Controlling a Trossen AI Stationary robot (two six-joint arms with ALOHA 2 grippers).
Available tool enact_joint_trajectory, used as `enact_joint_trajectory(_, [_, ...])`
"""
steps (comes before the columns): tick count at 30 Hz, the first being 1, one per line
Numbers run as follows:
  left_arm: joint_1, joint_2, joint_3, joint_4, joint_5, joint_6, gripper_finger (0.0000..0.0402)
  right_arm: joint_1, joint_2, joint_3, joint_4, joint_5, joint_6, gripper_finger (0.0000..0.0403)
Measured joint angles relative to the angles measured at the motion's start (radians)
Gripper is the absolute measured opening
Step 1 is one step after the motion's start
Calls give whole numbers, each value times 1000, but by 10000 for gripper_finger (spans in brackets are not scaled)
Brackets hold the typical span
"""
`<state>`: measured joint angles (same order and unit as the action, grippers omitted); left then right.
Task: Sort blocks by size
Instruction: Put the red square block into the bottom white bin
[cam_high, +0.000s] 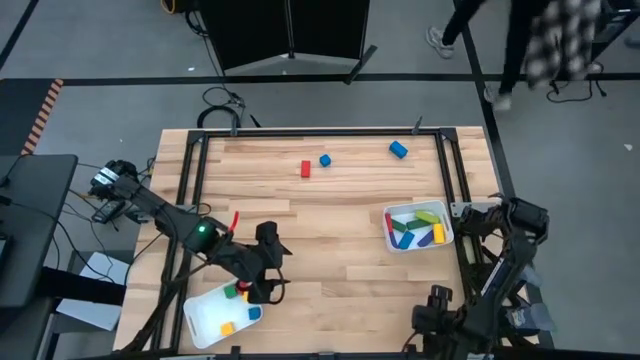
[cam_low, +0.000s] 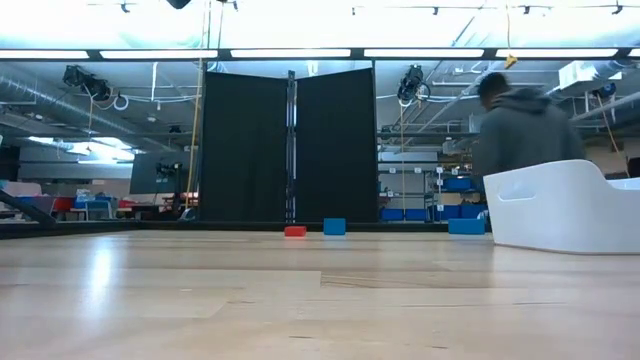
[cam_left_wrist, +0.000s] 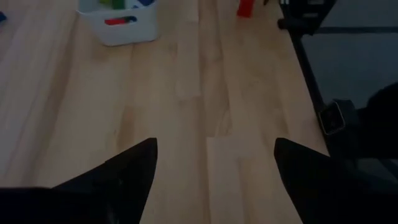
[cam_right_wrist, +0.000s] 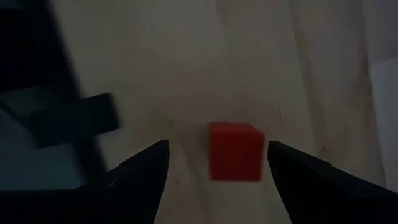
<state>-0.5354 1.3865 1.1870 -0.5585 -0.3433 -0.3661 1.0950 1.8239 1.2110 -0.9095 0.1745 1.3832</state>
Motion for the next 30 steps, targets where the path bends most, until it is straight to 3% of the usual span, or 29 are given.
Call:
enact_joint_trajectory(11, [-2,-84,0,49,-32,48,330,-13,60,-18,-3,-46,16,270])
enact_joint_trajectory(15, [-3,-165,0,56,-66,52,330,-20,82,-18,33,-49,4,230])
enact_joint_trajectory(20, [-3,-269,0,108,-111,65,330,-36,83,-16,64,-44,-29,140])
enact_joint_trajectory(21, [-3,-289,0,124,-113,74,330,-44,81,-17,80,-16,-47,141])
enact_joint_trajectory(26, [-3,-366,0,237,-120,160,330,-166,73,-18,179,88,-264,141])
enact_joint_trajectory(30, [-3,-410,0,356,-125,242,330,-334,72,-18,381,178,-579,141])
